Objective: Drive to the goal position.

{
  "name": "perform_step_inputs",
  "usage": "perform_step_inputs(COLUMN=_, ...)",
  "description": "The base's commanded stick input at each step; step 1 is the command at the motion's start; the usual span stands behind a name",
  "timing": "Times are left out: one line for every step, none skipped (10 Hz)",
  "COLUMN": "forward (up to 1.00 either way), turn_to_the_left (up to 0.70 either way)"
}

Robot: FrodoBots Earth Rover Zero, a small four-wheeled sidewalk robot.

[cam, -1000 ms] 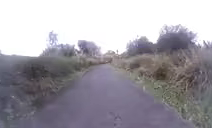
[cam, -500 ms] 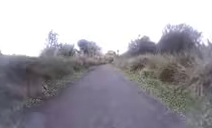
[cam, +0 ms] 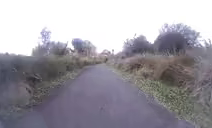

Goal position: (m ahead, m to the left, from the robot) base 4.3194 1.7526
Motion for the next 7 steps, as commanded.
perform_step_inputs(forward=0.70, turn_to_the_left=0.00)
perform_step_inputs(forward=0.70, turn_to_the_left=0.00)
perform_step_inputs(forward=0.70, turn_to_the_left=0.00)
perform_step_inputs(forward=0.70, turn_to_the_left=0.00)
perform_step_inputs(forward=0.70, turn_to_the_left=0.00)
perform_step_inputs(forward=0.70, turn_to_the_left=0.00)
perform_step_inputs(forward=0.70, turn_to_the_left=0.00)
